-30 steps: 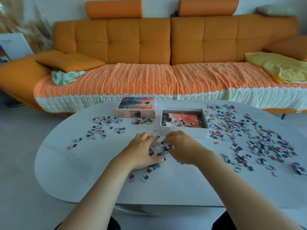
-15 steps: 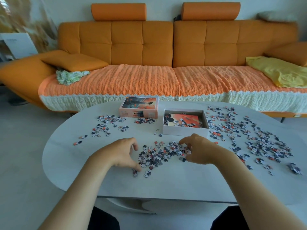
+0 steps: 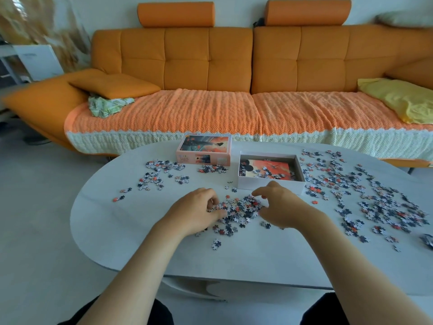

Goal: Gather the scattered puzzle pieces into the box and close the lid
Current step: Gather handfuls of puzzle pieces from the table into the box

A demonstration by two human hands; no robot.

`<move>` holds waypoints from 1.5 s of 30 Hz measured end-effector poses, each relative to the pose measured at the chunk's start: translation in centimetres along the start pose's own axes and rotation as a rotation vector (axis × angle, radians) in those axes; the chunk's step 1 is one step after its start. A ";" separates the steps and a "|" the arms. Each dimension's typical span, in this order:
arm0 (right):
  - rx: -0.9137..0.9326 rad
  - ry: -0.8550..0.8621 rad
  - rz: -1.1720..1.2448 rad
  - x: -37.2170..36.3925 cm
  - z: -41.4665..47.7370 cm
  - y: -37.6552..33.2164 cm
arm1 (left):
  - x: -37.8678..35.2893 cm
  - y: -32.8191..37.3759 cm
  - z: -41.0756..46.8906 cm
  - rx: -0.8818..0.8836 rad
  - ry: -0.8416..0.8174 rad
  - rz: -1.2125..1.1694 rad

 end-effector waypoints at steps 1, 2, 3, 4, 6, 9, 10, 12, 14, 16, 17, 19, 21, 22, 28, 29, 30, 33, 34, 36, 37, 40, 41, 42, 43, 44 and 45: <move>-0.005 -0.012 -0.024 -0.1 -0.1 0.1 | -0.2 0.6 0.2 -0.032 0.007 0.016; -0.008 -0.030 -0.060 -0.4 -0.1 0.1 | -0.5 1.3 0.5 -0.063 0.003 0.038; -0.003 -0.049 -0.101 -0.8 -0.1 0.0 | -1.1 1.9 0.7 -0.095 -0.010 0.058; 0.010 -0.060 -0.133 -1.1 -0.1 -0.2 | -1.7 2.4 1.0 -0.124 -0.028 0.076; 0.036 -0.045 -0.151 -1.4 0.0 -0.7 | -2.8 3.2 1.5 -0.171 -0.043 0.089; 0.059 -0.005 -0.091 -1.3 0.2 -1.3 | -2.9 3.9 2.2 -0.205 0.014 0.034; 0.072 0.005 -0.070 -1.2 0.3 -1.5 | -2.8 4.1 2.3 -0.209 0.026 0.012; 0.087 0.031 -0.027 -0.9 0.4 -1.7 | -2.7 4.3 2.6 -0.213 0.033 -0.025; 0.083 0.057 0.012 -0.4 0.6 -1.5 | -2.5 4.4 2.8 -0.204 0.047 -0.055; 0.083 0.082 0.031 0.1 0.7 -1.4 | -2.1 4.4 3.0 -0.193 0.074 -0.073; 0.081 0.092 0.039 0.3 0.8 -1.2 | -2.0 4.4 3.2 -0.189 0.085 -0.079; 0.076 0.110 0.054 0.8 0.9 -1.0 | -1.8 4.4 3.6 -0.182 0.088 -0.092; 0.079 0.117 0.056 1.1 1.2 -0.7 | -1.7 4.4 3.9 -0.172 0.085 -0.113; 0.082 0.118 0.054 1.2 1.2 -0.6 | -1.5 4.4 4.1 -0.166 0.082 -0.131; 0.102 0.224 0.106 4.1 1.7 0.1 | 0.2 5.3 5.5 -0.171 0.120 -0.281; 0.113 0.279 0.109 5.1 1.8 0.3 | 0.6 5.6 5.9 -0.173 0.139 -0.305; 0.121 0.341 0.114 6.2 1.9 0.5 | 0.9 5.9 6.3 -0.176 0.160 -0.320; 0.118 0.523 0.175 8.9 2.2 1.7 | 2.0 6.7 7.9 -0.192 0.253 -0.342; 0.109 0.568 0.198 9.5 2.3 2.2 | 2.3 7.0 8.5 -0.201 0.295 -0.344; 0.088 0.631 0.218 10.1 2.8 3.1 | 2.5 7.8 9.5 -0.234 0.367 -0.319; 0.078 0.642 0.211 10.1 3.1 3.3 | 2.3 8.2 10.0 -0.253 0.388 -0.299; 0.068 0.536 0.103 8.5 4.7 3.5 | 1.1 9.3 11.0 -0.302 0.395 -0.241; 0.063 0.484 0.055 7.7 5.1 3.6 | 0.5 9.4 11.3 -0.316 0.389 -0.211; 0.055 0.451 0.018 7.3 5.3 3.7 | 0.1 9.3 11.6 -0.323 0.388 -0.156; 0.042 0.441 -0.002 7.1 5.3 3.9 | -0.3 9.1 11.8 -0.318 0.392 -0.070; 0.032 0.445 -0.008 7.2 5.2 4.1 | -0.7 8.9 12.0 -0.309 0.397 0.027; 0.025 0.450 -0.010 7.3 5.1 4.2 | -0.9 8.6 12.1 -0.304 0.402 0.100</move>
Point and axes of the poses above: each hand's wrist, its own z-axis towards the middle knuckle, its own x-axis out of the back of the hand, y = z × x, the point moved 10 cm from there along z, towards the middle knuckle, and after that the axes turned 2 degrees about z, right-handed, at the moved point
